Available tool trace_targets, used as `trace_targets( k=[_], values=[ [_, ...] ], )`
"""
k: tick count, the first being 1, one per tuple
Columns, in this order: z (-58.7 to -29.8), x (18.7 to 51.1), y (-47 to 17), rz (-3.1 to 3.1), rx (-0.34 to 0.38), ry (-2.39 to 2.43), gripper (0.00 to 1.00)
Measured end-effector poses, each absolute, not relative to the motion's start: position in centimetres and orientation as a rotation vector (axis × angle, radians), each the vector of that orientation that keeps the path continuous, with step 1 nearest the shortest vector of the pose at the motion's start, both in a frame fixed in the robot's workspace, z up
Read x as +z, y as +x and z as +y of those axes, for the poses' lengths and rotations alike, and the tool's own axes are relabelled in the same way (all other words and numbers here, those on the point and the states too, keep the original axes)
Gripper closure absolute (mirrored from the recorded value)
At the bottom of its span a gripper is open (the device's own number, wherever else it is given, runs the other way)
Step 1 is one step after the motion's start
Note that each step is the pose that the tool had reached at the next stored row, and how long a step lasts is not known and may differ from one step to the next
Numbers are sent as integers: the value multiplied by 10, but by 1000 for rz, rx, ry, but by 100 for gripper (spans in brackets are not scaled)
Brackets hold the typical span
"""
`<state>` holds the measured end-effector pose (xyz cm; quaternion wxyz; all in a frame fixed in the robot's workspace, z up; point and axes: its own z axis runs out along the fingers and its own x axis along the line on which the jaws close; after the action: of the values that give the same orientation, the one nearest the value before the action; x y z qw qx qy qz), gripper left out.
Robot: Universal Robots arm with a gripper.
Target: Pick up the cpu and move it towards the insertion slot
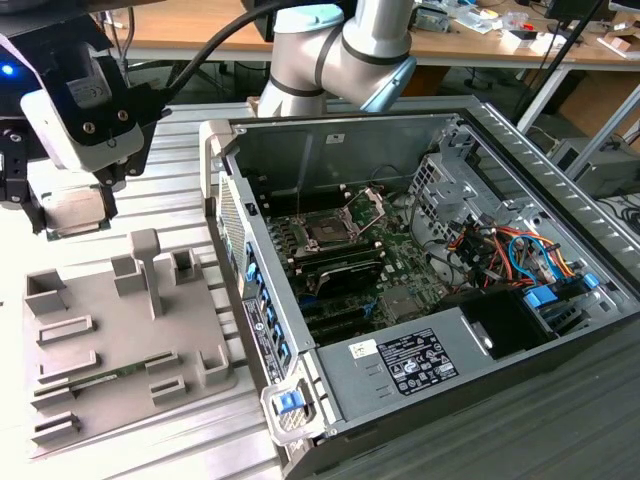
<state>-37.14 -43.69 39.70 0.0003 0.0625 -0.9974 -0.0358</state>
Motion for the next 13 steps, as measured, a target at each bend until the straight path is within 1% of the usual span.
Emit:
trace_targets(
  k=[13],
  values=[
    [-437,397,-356,-3133,-112,196,45]
  ],
)
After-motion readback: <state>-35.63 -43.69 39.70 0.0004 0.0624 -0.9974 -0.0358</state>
